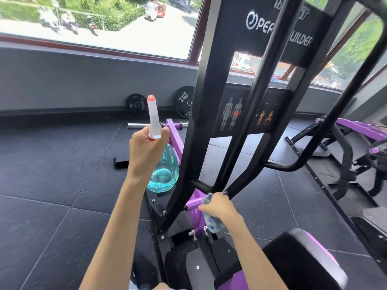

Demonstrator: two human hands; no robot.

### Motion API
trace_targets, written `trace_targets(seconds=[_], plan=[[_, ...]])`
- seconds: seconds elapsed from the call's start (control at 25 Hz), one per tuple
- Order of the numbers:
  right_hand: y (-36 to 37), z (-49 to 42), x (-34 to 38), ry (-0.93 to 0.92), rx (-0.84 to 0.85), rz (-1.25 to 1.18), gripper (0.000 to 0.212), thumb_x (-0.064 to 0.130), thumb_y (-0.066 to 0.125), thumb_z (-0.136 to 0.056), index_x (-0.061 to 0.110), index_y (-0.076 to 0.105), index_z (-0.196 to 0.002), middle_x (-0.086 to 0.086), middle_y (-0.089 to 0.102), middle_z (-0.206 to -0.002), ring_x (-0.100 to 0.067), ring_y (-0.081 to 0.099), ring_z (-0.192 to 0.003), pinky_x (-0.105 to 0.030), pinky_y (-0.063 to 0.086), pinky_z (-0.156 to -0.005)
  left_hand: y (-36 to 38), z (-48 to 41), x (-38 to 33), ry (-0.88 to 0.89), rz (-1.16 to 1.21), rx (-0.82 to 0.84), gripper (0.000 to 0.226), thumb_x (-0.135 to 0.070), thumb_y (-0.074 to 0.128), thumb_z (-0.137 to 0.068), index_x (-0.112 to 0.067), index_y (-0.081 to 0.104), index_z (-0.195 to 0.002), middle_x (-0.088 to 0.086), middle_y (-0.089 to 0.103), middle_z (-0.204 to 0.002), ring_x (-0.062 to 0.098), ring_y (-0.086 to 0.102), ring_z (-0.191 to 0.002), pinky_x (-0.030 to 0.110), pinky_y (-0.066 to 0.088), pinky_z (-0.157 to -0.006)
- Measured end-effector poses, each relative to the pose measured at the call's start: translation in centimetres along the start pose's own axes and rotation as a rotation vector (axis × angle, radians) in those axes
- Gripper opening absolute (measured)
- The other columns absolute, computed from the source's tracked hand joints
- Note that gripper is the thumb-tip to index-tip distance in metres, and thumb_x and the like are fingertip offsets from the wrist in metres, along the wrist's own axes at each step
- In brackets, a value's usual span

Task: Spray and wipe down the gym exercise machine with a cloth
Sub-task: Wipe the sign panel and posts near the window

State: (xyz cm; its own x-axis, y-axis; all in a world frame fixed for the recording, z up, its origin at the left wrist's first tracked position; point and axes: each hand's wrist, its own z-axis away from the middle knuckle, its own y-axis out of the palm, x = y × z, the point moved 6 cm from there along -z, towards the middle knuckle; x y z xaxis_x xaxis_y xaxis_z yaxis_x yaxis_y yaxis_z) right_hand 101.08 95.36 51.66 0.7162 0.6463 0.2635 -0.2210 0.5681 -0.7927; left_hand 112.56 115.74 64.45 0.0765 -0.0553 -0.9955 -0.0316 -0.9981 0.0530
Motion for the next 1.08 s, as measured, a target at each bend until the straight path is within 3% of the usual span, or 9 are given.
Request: trace_targets(seconds=[0.08,0.12,0.2,0.28,0.36,0.44,0.56,0.96,1.08], plan=[[-0.9,0.2,3.9,-0.202,-0.069,-0.094,0.028,0.039,0.06,-0.089,0.014,0.055,-0.1,-0.003,0.06,-0.093,-0.022,0.057,-0.098,-0.034,0.047,-0.087,-0.4,-0.1,0.8,-0.034,0.01,-0.017,0.03,-0.016,0.057,-0.092,0.008,0.058,-0.074,0.016,0.055,-0.073,0.021,0.048,-0.072,0.032,0.037,-0.064],[-2.3,-0.3,5.8,-0.293,-0.237,-0.089,0.036,0.042,0.062,-0.088,0.015,0.054,-0.11,-0.004,0.06,-0.104,-0.023,0.056,-0.103,-0.036,0.047,-0.089,-0.7,-0.1,1.1,-0.054,0.02,-0.024,0.03,-0.016,0.057,-0.093,0.006,0.057,-0.072,0.015,0.056,-0.072,0.021,0.048,-0.072,0.032,0.037,-0.063],[-3.7,-2.5,8.2,-0.324,-0.498,0.234,0.046,0.039,0.062,-0.089,0.012,0.048,-0.124,-0.007,0.056,-0.12,-0.027,0.051,-0.114,-0.042,0.043,-0.093,-1.0,0.1,1.6,-0.069,0.021,-0.014,0.029,-0.019,0.059,-0.092,-0.007,0.055,-0.066,0.015,0.057,-0.072,0.021,0.051,-0.072,0.031,0.039,-0.063],[-1.6,-6.0,7.2,-0.092,-0.339,0.793,0.043,0.024,0.065,-0.087,0.012,0.053,-0.127,-0.008,0.059,-0.117,-0.032,0.054,-0.109,-0.056,0.046,-0.081,-1.4,0.3,2.0,-0.062,-0.008,0.014,0.03,-0.029,0.06,-0.084,-0.006,0.055,-0.066,0.015,0.055,-0.071,0.022,0.054,-0.073,0.032,0.04,-0.064],[2.0,-7.7,3.7,0.196,-0.102,1.106,0.033,0.013,0.061,-0.083,0.019,0.065,-0.115,-0.002,0.065,-0.096,-0.028,0.063,-0.085,-0.055,0.048,-0.056,-2.2,0.1,2.5,-0.055,-0.022,0.018,0.044,-0.036,0.056,-0.076,0.008,0.053,-0.073,0.014,0.051,-0.07,0.022,0.054,-0.073,0.033,0.039,-0.065],[3.0,-9.5,2.8,0.208,-0.112,1.047,0.029,0.01,0.059,-0.083,0.019,0.069,-0.109,0.001,0.068,-0.095,-0.023,0.066,-0.081,-0.045,0.052,-0.064,-3.2,-0.4,3.2,-0.058,-0.02,-0.014,0.053,-0.04,0.056,-0.073,0.013,0.052,-0.078,0.012,0.049,-0.07,0.022,0.054,-0.073,0.033,0.039,-0.065],[2.7,-11.8,3.7,0.055,-0.15,0.876,0.032,0.006,0.054,-0.087,0.014,0.064,-0.117,-0.004,0.064,-0.115,-0.025,0.062,-0.103,-0.032,0.051,-0.08,-4.4,-1.0,3.8,-0.059,-0.058,-0.038,0.045,-0.033,0.059,-0.08,0.012,0.055,-0.079,0.013,0.052,-0.071,0.024,0.056,-0.074,0.032,0.042,-0.066],[4.0,-16.3,5.5,0.092,-0.127,0.619,0.026,0.028,0.055,-0.096,0.01,0.065,-0.113,-0.006,0.065,-0.11,-0.025,0.062,-0.104,-0.029,0.046,-0.073,-4.9,-4.1,4.9,-0.05,-0.138,-0.059,0.028,-0.008,0.06,-0.092,0.015,0.053,-0.076,0.033,0.054,-0.08,0.026,0.054,-0.075,0.029,0.04,-0.065],[2.8,-15.3,4.7,0.15,-0.145,0.257,0.039,0.038,0.051,-0.096,0.007,0.06,-0.118,-0.009,0.062,-0.117,-0.029,0.057,-0.113,-0.032,0.045,-0.083,-4.1,-5.1,4.5,-0.045,-0.112,-0.017,0.03,-0.01,0.06,-0.091,0.013,0.052,-0.074,0.031,0.054,-0.077,0.026,0.055,-0.074,0.025,0.039,-0.062]])
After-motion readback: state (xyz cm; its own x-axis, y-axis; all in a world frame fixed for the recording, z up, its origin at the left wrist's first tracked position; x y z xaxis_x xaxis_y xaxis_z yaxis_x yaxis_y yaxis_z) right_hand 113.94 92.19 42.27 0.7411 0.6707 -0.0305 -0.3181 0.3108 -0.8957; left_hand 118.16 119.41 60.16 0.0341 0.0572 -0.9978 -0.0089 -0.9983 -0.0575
